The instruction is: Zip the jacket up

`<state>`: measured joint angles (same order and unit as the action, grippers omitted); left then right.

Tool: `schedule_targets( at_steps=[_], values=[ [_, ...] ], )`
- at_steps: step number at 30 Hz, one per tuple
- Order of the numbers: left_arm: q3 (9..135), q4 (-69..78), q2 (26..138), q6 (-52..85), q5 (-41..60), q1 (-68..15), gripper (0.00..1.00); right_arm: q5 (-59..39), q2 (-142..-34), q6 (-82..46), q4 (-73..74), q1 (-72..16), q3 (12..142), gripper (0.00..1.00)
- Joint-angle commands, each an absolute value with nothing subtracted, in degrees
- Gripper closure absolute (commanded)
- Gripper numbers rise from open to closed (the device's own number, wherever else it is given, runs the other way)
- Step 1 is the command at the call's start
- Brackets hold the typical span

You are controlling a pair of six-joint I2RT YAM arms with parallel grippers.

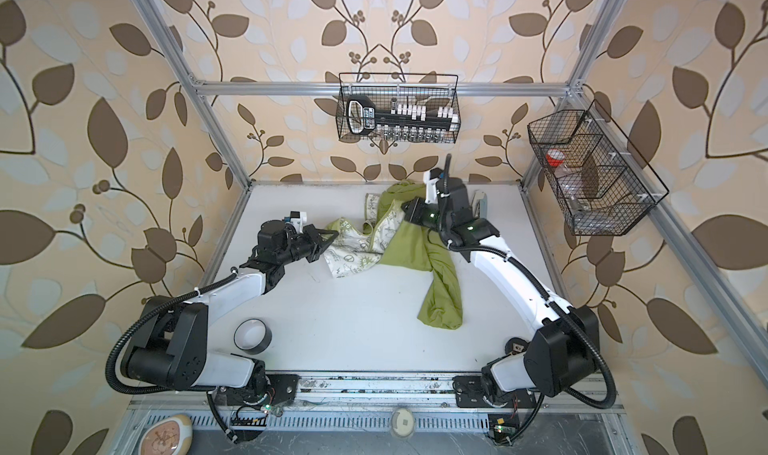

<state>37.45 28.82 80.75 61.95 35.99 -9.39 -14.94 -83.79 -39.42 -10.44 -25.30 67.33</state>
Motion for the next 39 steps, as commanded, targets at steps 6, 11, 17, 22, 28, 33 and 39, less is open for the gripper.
schedule_targets(
  at_steps=[6, 11, 17, 22, 28, 33, 39],
  values=[
    [30.86, 37.42, 86.88, 62.80, 37.01, -11.37, 1.00, -16.75, -91.23, -48.55, 3.04, -35.02, 49.71, 1.00],
    [29.42, 39.59, 88.03, 63.14, 36.83, -12.02, 1.00, -17.08, -92.79, -52.17, 8.23, -37.17, 46.20, 1.00],
    [29.44, 39.65, 87.71, 63.02, 37.17, -12.13, 1.00, -18.70, -94.02, -54.04, 12.10, -37.78, 44.45, 0.92],
    [29.42, 39.82, 87.55, 63.02, 37.27, -12.13, 1.00, -19.24, -94.81, -55.20, 14.55, -37.79, 43.09, 0.78],
    [29.00, 40.35, 87.52, 63.14, 37.36, -12.13, 1.00, -19.37, -95.09, -55.50, 15.74, -38.05, 42.25, 0.71],
    [28.90, 40.65, 87.54, 63.19, 37.35, -12.13, 1.00, -18.31, -95.11, -54.01, 13.51, -38.37, 42.83, 0.55],
    [28.92, 41.20, 87.87, 63.46, 37.44, -12.13, 1.00, -15.78, -93.17, -51.78, 11.04, -39.99, 43.07, 0.56]
  ],
)
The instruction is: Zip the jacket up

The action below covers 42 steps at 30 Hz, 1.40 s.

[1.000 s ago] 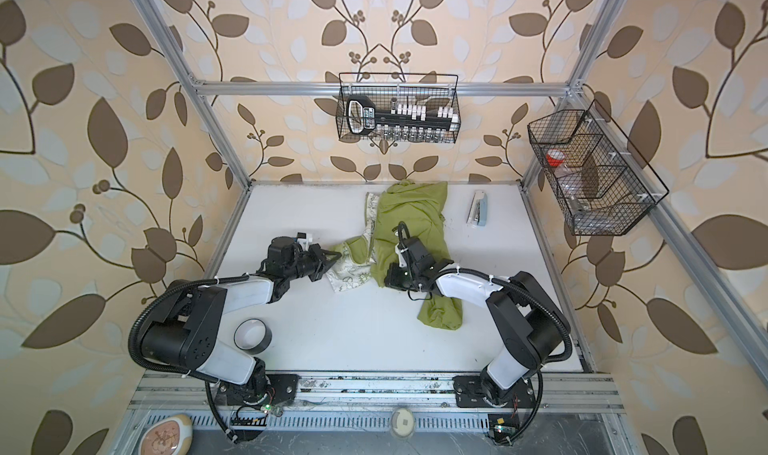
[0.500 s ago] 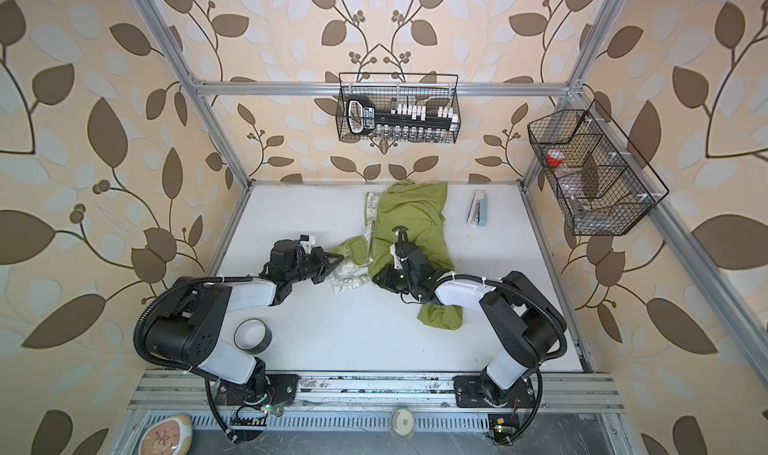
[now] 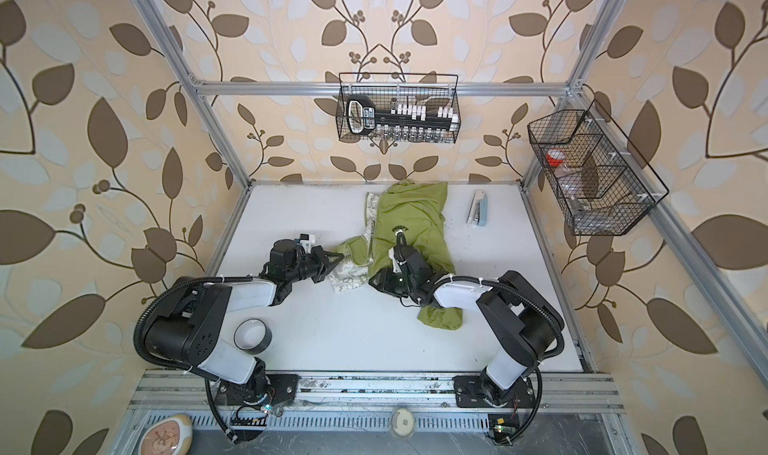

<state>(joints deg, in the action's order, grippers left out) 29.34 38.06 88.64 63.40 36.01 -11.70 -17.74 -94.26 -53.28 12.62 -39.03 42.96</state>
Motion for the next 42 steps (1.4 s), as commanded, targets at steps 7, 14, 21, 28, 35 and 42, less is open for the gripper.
schedule_targets(
  at_steps=[7, 14, 21, 28, 35, 42],
  values=[
    [28.83, 41.33, 87.82, 63.65, 37.43, -12.17, 1.00, -10.81, -90.97, -50.07, 6.77, -42.05, 43.74, 0.42],
    [28.62, 41.40, 87.53, 63.63, 37.42, -12.22, 1.00, -9.78, -92.21, -50.32, 7.31, -42.28, 44.90, 0.41],
    [28.45, 41.14, 87.02, 63.55, 37.53, -12.22, 1.00, -8.96, -92.99, -49.78, 8.13, -43.14, 46.73, 0.47],
    [28.64, 41.26, 87.12, 63.63, 37.53, -12.22, 1.00, -7.74, -95.93, -49.15, 4.20, -43.50, 50.11, 0.46],
    [28.50, 41.40, 86.98, 63.65, 37.62, -12.22, 1.00, -7.51, -98.35, -48.63, 1.87, -43.51, 52.41, 0.56],
    [28.52, 41.75, 87.19, 63.76, 37.70, -12.22, 1.00, -6.19, -97.92, -48.53, 0.88, -43.50, 52.30, 0.60]
  ],
)
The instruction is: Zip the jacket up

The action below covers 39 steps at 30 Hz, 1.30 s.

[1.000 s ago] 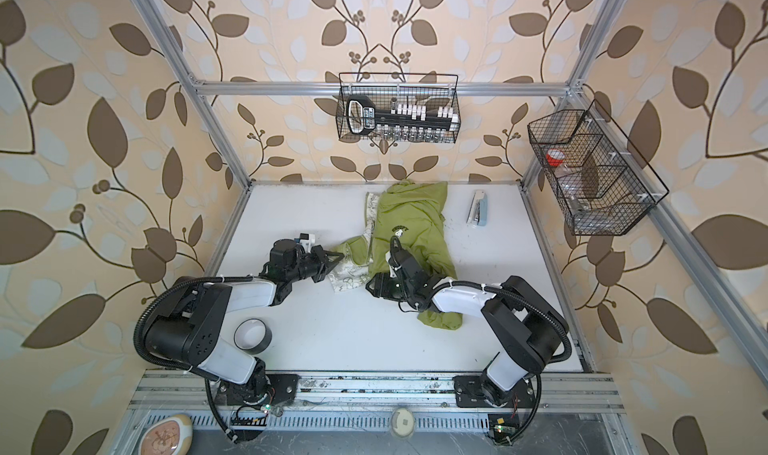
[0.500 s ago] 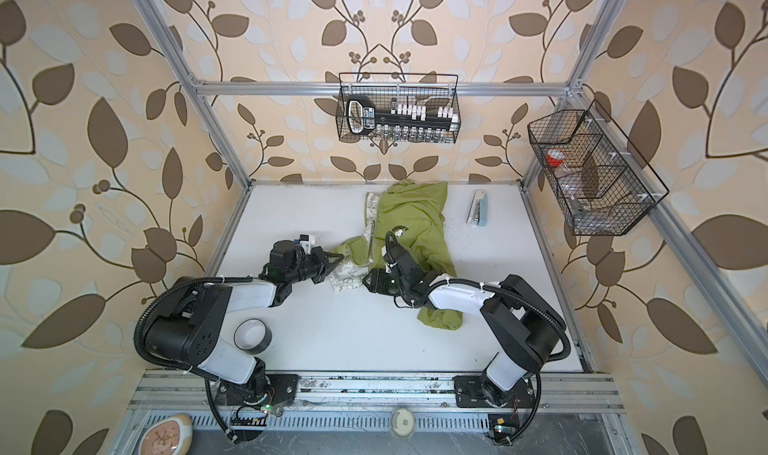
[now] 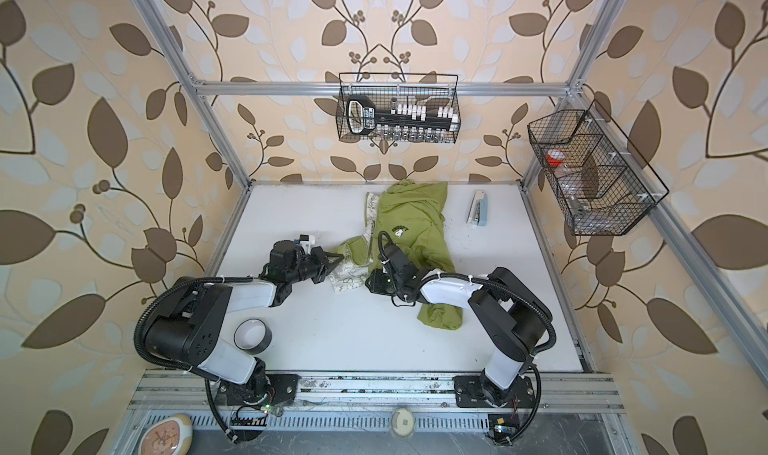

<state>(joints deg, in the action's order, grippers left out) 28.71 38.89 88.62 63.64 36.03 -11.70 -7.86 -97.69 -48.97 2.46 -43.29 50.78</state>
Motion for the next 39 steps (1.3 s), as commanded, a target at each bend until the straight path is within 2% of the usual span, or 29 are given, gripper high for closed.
schedule_targets(
  at_steps=[1, 5, 9, 11, 22, 32, 39],
  values=[
    [28.55, 41.83, 87.25, 63.81, 37.70, -12.22, 1.00, -6.07, -97.84, -48.56, 0.84, -43.51, 52.20, 0.59],
    [28.53, 41.92, 87.28, 63.83, 37.78, -12.22, 1.00, -5.80, -97.82, -48.95, 1.11, -43.55, 52.04, 0.60],
    [28.44, 41.92, 87.20, 63.81, 37.86, -12.22, 1.00, -6.53, -98.11, -49.24, 2.38, -43.55, 52.01, 0.72],
    [28.40, 41.97, 87.19, 63.81, 37.97, -12.22, 1.00, -6.76, -98.26, -49.43, 2.75, -43.55, 52.06, 0.75],
    [28.40, 41.92, 87.28, 63.81, 38.06, -12.22, 1.00, -6.39, -98.17, -50.07, 3.15, -43.42, 52.03, 0.74],
    [28.73, 41.84, 87.54, 63.78, 38.28, -12.22, 1.00, -4.93, -97.56, -50.94, 2.94, -43.15, 51.42, 0.68],
    [28.74, 41.75, 87.63, 63.72, 38.32, -12.22, 1.00, -4.30, -96.94, -51.71, 3.33, -42.98, 51.15, 0.73]
  ],
)
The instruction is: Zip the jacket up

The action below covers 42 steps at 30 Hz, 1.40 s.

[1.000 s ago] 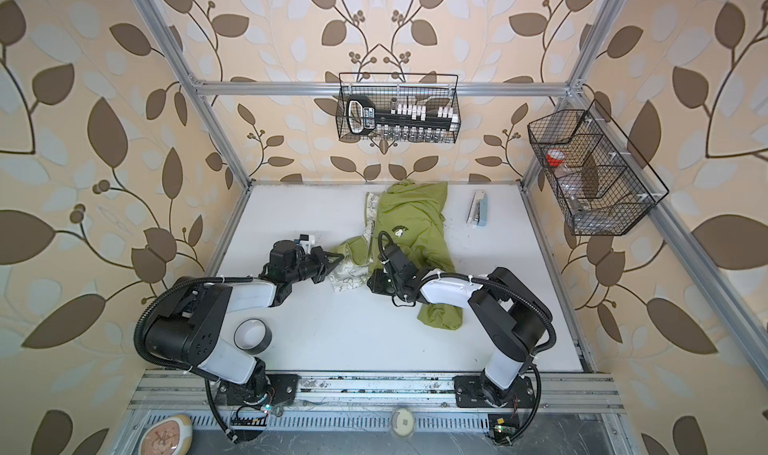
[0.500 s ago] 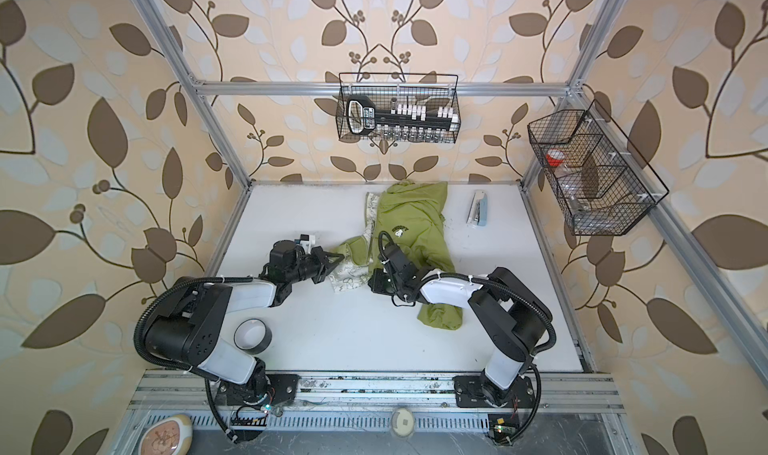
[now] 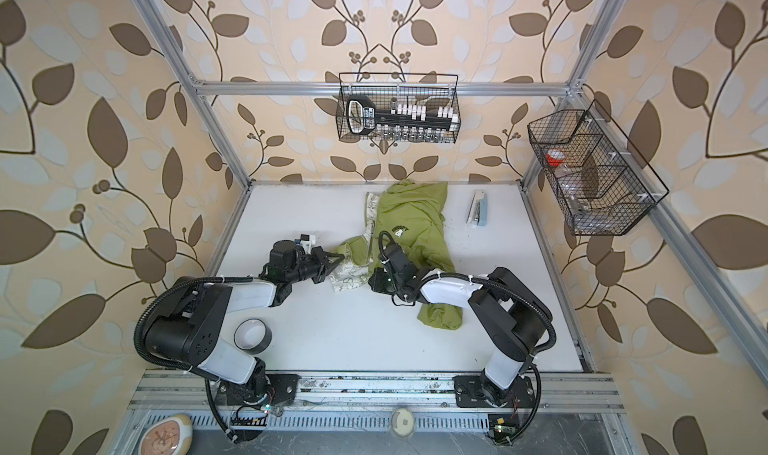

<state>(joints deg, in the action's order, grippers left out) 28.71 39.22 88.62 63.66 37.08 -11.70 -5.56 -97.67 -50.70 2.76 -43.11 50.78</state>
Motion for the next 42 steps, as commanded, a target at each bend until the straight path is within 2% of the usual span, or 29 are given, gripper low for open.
schedule_targets(
  at_steps=[1, 9, 17, 28, 42],
  values=[
    [28.74, 41.75, 87.62, 63.72, 38.39, -12.22, 1.00, -4.31, -96.94, -51.89, 3.53, -42.98, 51.12, 0.73],
    [28.97, 41.75, 87.91, 63.72, 38.50, -12.22, 1.00, -4.48, -96.67, -52.43, 4.89, -42.71, 50.68, 0.76],
    [29.03, 41.88, 88.04, 63.77, 38.53, -12.22, 1.00, -5.30, -96.51, -52.40, 5.27, -42.59, 50.28, 0.86],
    [28.72, 42.35, 88.24, 63.90, 38.41, -12.21, 1.00, -7.36, -96.89, -51.90, 5.18, -42.36, 49.93, 0.83],
    [28.73, 42.67, 88.25, 64.16, 38.66, -12.22, 1.00, -8.22, -97.65, -51.80, 4.81, -42.21, 49.82, 0.86]
  ],
)
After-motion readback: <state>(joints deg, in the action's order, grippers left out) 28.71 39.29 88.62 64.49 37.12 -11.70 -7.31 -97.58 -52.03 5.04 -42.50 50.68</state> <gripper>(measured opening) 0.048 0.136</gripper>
